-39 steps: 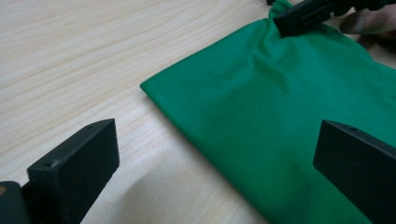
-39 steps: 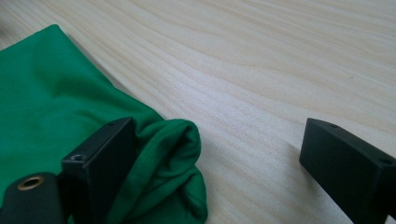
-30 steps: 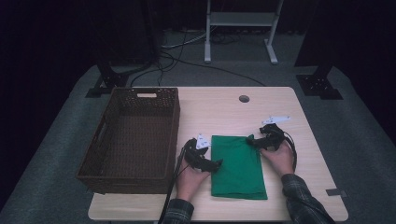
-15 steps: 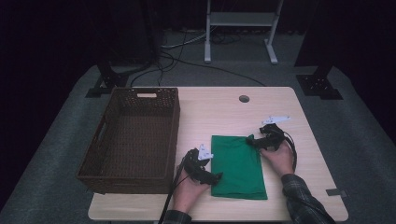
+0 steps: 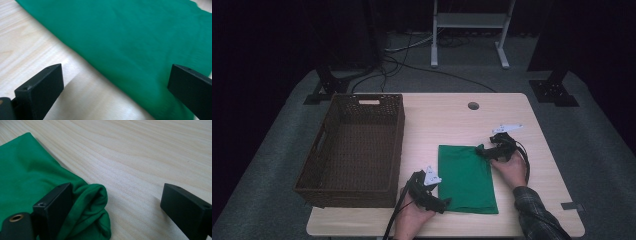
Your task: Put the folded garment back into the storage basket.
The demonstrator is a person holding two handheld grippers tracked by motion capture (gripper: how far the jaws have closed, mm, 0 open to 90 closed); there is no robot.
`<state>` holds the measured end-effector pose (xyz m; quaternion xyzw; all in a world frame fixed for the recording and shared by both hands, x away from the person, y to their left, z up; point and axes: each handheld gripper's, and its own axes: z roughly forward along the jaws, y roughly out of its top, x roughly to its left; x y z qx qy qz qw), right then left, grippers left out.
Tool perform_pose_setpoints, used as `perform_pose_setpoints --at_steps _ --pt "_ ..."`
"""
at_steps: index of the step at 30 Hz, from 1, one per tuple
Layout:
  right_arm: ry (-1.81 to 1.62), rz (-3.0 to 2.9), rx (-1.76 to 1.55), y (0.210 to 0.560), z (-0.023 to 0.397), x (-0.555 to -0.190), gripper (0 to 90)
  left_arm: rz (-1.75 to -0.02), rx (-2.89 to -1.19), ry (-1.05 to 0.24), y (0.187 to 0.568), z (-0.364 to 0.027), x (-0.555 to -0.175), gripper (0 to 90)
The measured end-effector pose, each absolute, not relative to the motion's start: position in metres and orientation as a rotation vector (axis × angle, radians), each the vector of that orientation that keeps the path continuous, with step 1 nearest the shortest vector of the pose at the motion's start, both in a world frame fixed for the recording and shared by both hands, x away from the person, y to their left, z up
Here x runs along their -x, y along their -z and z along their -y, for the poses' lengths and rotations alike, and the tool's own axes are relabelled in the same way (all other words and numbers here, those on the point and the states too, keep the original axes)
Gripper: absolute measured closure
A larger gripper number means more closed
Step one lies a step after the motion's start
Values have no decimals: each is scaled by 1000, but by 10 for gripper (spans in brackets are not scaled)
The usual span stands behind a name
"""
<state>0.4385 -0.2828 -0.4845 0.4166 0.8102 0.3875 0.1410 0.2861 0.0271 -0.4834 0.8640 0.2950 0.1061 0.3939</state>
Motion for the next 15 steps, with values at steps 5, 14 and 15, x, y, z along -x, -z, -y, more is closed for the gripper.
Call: perform_pose_setpoints --at_steps 5,14,15 --pt "-1118 -2339 -1203 484 283 -439 98 -736 -2184 -269 483 -24 -276 0" --pt "-1118 -2338 -1202 484 283 -439 98 -687 -2198 -276 483 -15 -262 89" --pt "-1117 -2338 -1202 485 283 -439 98 -686 -2198 -275 483 -15 -261 126"
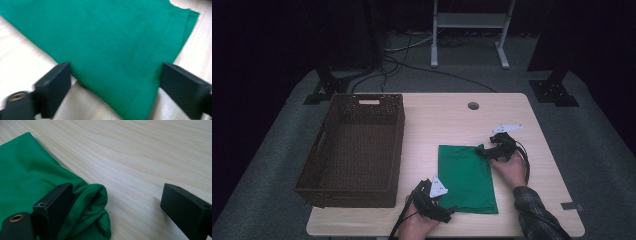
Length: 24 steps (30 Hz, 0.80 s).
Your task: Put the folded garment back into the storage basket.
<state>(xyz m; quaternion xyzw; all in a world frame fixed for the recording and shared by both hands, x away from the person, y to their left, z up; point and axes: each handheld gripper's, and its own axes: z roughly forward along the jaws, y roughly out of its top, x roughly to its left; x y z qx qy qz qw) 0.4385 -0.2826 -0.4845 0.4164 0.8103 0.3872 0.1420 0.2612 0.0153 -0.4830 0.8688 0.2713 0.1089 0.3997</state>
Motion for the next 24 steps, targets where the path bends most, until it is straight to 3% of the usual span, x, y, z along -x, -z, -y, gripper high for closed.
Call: perform_pose_setpoints --at_steps 12,18,24 --pt "-1115 -2338 -1201 484 282 -438 98 -679 -2185 -313 483 -19 -252 446" --pt "-1120 -2347 -1193 484 282 -438 98 -702 -2170 -323 482 -20 -253 702" --pt "-1211 -2371 -1209 484 291 -434 99 -694 -2172 -322 482 -20 -253 751"
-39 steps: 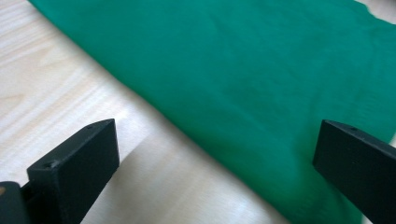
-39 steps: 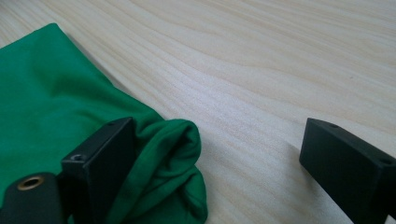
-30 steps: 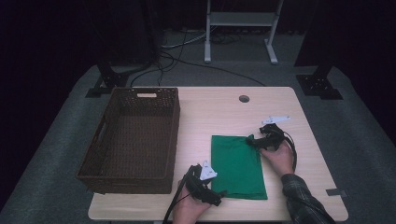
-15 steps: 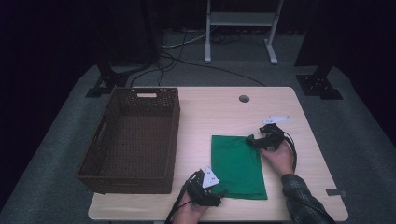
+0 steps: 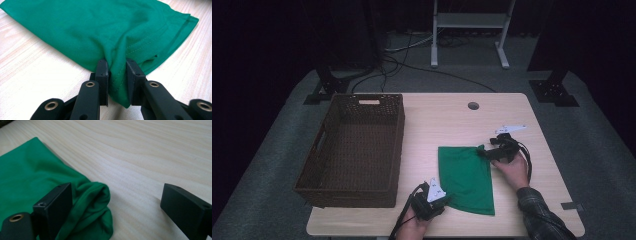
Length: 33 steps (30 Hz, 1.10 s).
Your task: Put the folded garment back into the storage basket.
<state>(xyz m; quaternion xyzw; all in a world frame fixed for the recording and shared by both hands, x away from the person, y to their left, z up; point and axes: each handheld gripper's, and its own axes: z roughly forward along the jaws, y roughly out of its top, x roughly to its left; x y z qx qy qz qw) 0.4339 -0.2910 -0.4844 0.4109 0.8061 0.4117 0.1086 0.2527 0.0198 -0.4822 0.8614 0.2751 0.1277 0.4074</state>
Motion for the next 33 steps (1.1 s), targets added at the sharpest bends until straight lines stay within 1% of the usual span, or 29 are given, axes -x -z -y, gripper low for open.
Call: perform_pose_setpoints --at_steps 5,7,9,11,13,18,21,24,27,33 --pt "-1228 -2378 -1193 484 290 -426 104 -695 -2172 -320 482 -20 -253 750" --pt "-1239 -2387 -1190 484 289 -425 165 -696 -2172 -319 482 -20 -253 750" --pt "-1233 -2388 -1193 484 288 -425 178 -697 -2170 -318 482 -20 -253 750" --pt "-1236 -2385 -1186 484 287 -424 226 -698 -2170 -314 482 -20 -253 750" --pt "-1234 -2385 -1179 484 285 -423 254 -697 -2170 -315 482 -20 -253 750" --pt "-1242 -2420 -1115 483 279 -416 488 -699 -2170 -311 482 -20 -253 750" --pt "-1260 -2434 -1123 483 278 -415 578 -699 -2169 -313 482 -20 -253 750" --pt "-1276 -2457 -1108 483 277 -413 705 -700 -2168 -307 482 -21 -254 750" --pt "-1279 -2465 -1087 483 276 -411 753 -698 -2167 -300 482 -21 -254 750" --pt "-1242 -2425 -1032 483 271 -404 780 -700 -2167 -296 482 -22 -255 751"
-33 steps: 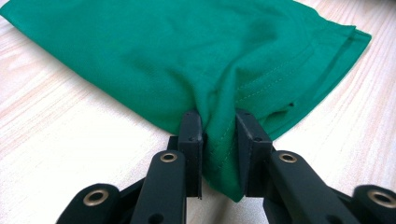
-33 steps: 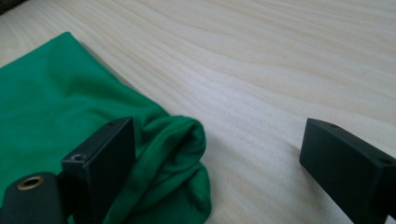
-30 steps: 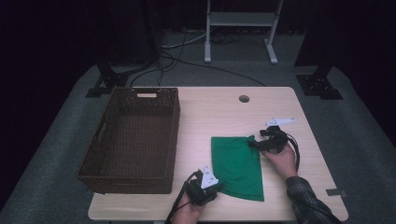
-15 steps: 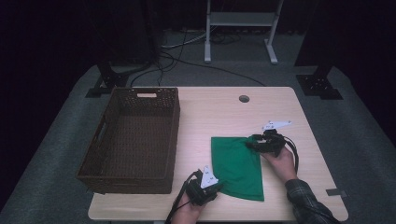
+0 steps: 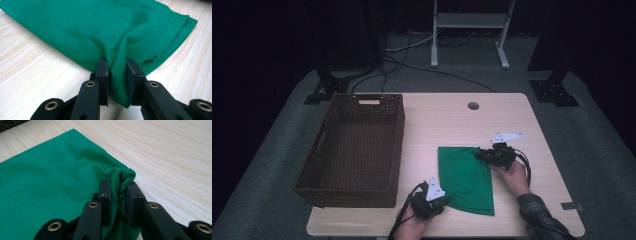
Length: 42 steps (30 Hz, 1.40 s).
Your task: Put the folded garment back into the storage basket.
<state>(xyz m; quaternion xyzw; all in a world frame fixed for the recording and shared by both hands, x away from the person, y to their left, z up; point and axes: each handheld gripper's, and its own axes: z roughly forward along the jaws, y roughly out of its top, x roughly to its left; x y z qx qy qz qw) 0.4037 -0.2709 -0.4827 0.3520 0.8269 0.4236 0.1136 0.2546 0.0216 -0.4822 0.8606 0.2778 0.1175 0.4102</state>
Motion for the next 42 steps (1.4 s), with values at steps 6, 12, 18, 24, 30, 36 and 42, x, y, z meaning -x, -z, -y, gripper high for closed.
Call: perform_pose_setpoints --at_steps 6,12,18,24,30,36,42 --pt "-1202 -2384 -1024 482 266 -398 788 -731 -2147 -265 482 -23 -257 760" --pt "-1176 -2373 -1049 481 263 -396 792 -720 -2124 -255 482 -23 -260 791" --pt "-1148 -2361 -1055 480 260 -393 794 -695 -2051 -272 480 -24 -262 794" --pt "-1108 -2368 -1022 477 252 -382 799 -639 -1880 -329 478 -26 -261 799" --pt "-1105 -2369 -1013 475 249 -375 800 -618 -1798 -365 477 -25 -263 800" --pt "-1099 -2373 -998 471 246 -368 801 -615 -1734 -348 470 -24 -268 801" --pt "-1112 -2377 -971 464 242 -361 801 -619 -1708 -365 455 -24 -273 800"
